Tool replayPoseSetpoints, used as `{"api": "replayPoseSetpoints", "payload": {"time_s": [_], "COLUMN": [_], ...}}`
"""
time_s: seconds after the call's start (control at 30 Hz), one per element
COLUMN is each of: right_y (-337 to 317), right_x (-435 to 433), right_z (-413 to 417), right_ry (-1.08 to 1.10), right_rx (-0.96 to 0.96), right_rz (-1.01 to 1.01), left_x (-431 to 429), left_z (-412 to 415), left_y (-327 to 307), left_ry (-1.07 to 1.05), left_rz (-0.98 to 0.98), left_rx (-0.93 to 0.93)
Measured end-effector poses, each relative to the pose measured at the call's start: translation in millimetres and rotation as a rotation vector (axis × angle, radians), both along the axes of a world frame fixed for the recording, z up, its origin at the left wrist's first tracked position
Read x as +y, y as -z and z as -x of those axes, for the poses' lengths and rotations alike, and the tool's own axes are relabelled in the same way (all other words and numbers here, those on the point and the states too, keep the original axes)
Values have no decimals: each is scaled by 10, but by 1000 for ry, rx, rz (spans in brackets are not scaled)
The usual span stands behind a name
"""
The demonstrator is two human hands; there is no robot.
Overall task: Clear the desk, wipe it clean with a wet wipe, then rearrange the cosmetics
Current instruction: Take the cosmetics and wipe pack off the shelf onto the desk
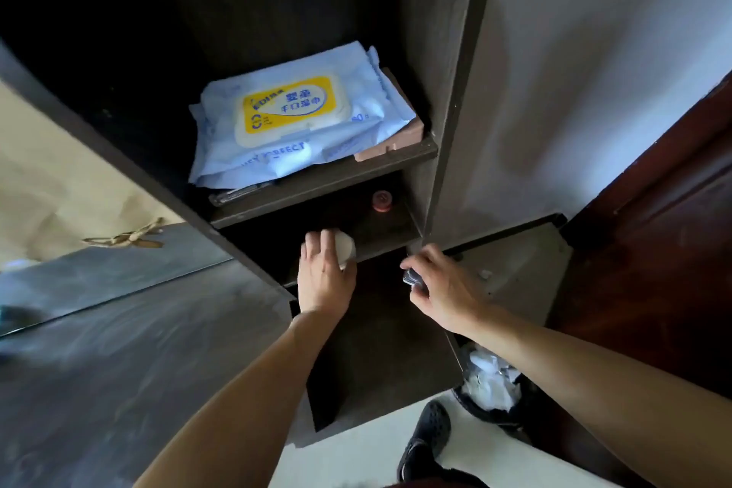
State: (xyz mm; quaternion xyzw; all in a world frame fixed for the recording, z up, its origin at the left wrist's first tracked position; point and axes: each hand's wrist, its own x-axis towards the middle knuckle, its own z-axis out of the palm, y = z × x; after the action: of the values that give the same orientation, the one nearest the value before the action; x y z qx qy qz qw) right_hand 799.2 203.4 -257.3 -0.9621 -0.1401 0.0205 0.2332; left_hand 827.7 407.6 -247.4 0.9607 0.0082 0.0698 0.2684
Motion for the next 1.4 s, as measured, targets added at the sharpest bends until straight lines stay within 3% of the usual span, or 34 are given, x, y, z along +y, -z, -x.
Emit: {"api": "replayPoseSetpoints", "payload": {"time_s": [0.23,0.73,1.0,1.4], "right_y": [-154,-449,-408,-98], "right_x": [949,3631,4799,6609], "right_z": [329,1478,1384,912], "right_ry": [-185,-569,-642,-720], "right_rx": [7,-22,14,89], "right_rz": [-9,19,41,76], "left_x": [1096,3537,4386,6026], "left_z": [1030,3294,3541,3035], "left_y": [-166,-482,-396,-234], "left_ry": [-71,-509,-669,-717], "left_rz": [-80,-96,-61,-73], "left_rx": [-28,-4,39,179]}}
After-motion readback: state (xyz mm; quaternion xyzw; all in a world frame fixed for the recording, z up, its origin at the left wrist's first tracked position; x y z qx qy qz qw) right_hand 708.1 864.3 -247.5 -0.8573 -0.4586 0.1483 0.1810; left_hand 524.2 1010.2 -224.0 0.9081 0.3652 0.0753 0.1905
